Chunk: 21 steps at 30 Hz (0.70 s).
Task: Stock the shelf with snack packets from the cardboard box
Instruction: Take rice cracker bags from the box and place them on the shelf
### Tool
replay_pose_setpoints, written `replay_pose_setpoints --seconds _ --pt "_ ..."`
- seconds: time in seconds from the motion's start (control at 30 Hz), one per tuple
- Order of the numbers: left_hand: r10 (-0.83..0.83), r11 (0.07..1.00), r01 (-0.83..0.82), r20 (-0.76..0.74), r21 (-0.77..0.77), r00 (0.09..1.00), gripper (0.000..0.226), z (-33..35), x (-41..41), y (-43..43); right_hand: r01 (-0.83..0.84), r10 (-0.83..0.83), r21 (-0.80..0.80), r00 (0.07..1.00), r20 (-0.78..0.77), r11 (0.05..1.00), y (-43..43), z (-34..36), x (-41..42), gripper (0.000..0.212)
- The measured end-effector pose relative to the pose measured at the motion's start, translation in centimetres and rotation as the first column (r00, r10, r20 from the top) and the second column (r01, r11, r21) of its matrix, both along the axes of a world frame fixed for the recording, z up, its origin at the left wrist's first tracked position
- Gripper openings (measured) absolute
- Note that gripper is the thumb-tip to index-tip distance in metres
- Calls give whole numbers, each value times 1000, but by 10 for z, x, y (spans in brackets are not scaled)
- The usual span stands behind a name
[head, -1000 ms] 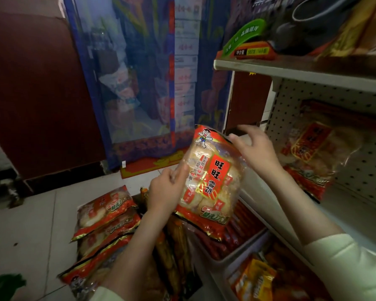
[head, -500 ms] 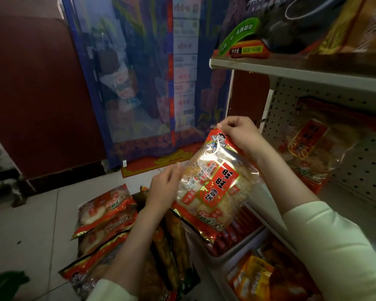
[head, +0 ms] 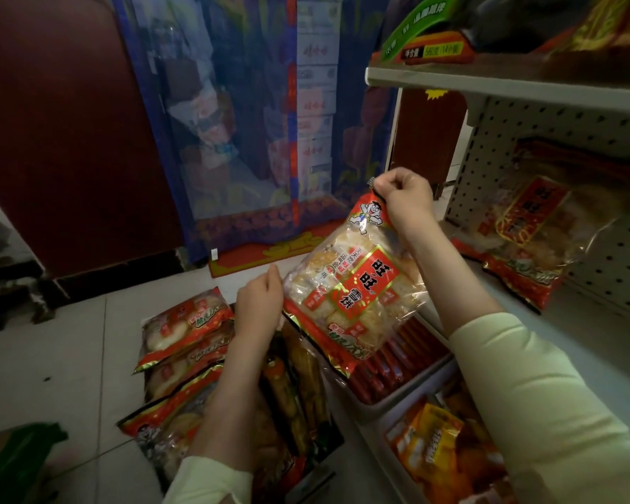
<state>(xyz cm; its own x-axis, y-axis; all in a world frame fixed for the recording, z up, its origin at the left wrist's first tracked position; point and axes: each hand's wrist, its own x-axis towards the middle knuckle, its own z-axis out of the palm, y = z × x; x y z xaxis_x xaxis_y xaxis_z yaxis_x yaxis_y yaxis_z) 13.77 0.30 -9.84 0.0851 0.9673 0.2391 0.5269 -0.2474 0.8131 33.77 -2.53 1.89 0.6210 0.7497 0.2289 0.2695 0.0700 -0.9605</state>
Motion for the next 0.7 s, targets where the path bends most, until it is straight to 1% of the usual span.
replay_pose_setpoints --seconds 0.03,0.1,0.17,0.27,0.37,0.43,0.5,0.6,0.63,0.7 --pt "8 1000 -8 -29 1 1000 55 -1 0 1 14 -14 6 1000 2 1000 1 -1 -1 25" --pt "50 999 -50 -68 11 996 60 0 2 2 51 -52 24 999 15 998 3 -3 -3 26" --pt "94 995 -91 -81 38 992 62 1 3 3 94 -94 44 996 -7 995 5 -5 -3 27" --pt "140 989 -137 -51 64 989 61 3 4 3 148 -145 55 988 -49 988 6 -7 1 25" --pt "218 973 -217 -8 74 976 58 6 5 1 214 -213 30 976 -37 976 4 -9 6 23" --pt "262 962 -260 -17 79 965 57 8 5 1 264 -263 30 965 -18 964 3 -10 7 24" --pt "305 950 -300 -57 82 951 61 8 4 1 290 -291 37 957 5 956 3 -11 8 25" --pt "338 941 -332 -145 65 930 66 7 4 2 310 -310 54 951 -1 949 2 -13 6 27" --pt "341 940 -337 -179 53 923 65 7 3 3 307 -308 54 952 -5 950 1 -13 5 28" --pt "311 950 -306 -297 64 903 57 7 2 2 290 -291 60 957 1 955 0 -13 5 28"
